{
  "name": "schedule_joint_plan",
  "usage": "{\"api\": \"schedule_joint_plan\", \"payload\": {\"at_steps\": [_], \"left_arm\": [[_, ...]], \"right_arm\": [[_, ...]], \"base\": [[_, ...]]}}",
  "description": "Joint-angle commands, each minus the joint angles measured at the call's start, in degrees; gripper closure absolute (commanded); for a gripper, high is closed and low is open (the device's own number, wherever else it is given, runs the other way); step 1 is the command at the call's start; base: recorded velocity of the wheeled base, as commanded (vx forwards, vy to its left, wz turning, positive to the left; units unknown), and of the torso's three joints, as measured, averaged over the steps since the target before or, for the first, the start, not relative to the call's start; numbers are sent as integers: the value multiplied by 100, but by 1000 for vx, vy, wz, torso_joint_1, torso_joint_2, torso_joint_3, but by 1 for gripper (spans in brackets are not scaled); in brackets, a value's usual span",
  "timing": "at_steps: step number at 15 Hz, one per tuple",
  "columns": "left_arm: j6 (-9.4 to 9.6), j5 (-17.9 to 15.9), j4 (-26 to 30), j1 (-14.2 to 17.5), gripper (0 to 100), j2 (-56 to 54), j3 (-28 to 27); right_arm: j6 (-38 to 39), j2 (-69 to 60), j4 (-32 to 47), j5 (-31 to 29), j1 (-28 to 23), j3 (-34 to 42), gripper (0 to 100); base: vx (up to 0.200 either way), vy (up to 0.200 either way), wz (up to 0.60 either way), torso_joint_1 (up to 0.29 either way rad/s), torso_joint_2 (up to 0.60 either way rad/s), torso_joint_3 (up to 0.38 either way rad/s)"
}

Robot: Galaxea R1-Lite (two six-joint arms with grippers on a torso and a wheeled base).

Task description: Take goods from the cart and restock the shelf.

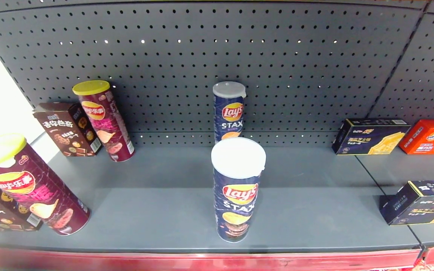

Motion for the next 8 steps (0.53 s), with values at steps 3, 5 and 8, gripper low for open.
{"api": "schedule_joint_plan", "payload": {"at_steps": [3,5,8], "left_arm": [[-1,-2,-4,5,0,7,2],[-1,-2,-4,5,0,7,2],[-1,-2,-4,5,0,7,2]], "right_arm": [[-2,-1,-2,1,0,0,0],[-2,-1,-2,1,0,0,0],[7,-1,-2,1,0,0,0]], "base": [[0,0,0,0,0,0],[0,0,0,0,0,0],[0,0,0,0,0,0]]}}
